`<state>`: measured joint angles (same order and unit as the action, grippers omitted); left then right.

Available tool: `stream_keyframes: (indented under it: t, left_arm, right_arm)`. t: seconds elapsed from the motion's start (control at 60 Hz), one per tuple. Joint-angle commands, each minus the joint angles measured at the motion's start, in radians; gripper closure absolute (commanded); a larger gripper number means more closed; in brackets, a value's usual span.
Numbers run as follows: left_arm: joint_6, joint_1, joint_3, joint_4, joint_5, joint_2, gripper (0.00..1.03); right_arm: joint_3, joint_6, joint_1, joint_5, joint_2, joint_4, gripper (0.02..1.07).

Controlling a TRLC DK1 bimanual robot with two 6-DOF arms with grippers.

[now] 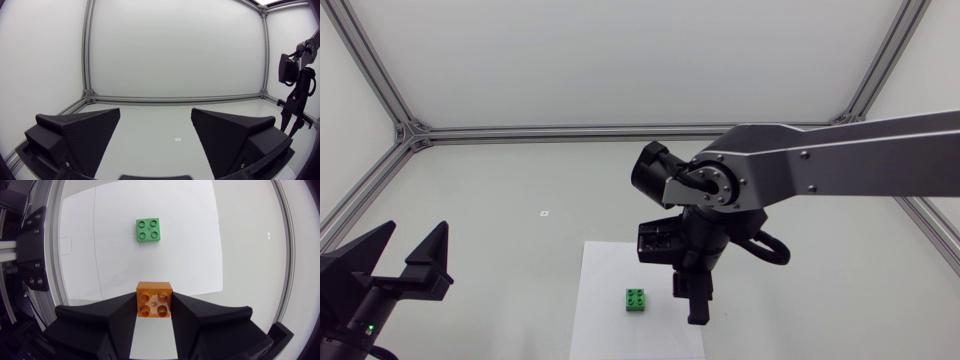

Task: Pick up the orange 2x2 brick with the right arm and stack it on top of the green 2x2 brick in the center

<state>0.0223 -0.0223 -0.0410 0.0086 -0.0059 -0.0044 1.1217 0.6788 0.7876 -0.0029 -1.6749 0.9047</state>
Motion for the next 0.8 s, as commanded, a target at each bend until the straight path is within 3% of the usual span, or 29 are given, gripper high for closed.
stream_keyframes:
  t: [0.0,0.783]
  left_arm:
    - [-0.013,0.005,0.041,-0.015,0.004,-0.008,0.04]
    - [-0.013,0.005,0.041,-0.015,0.004,-0.008,0.04]
  right_arm:
    - [0.026,-0.047,0.042,-0.002,-0.037,-0.01,1.01]
    - [0.207,-0.074,0.136,0.003,-0.215,-0.012,1.01]
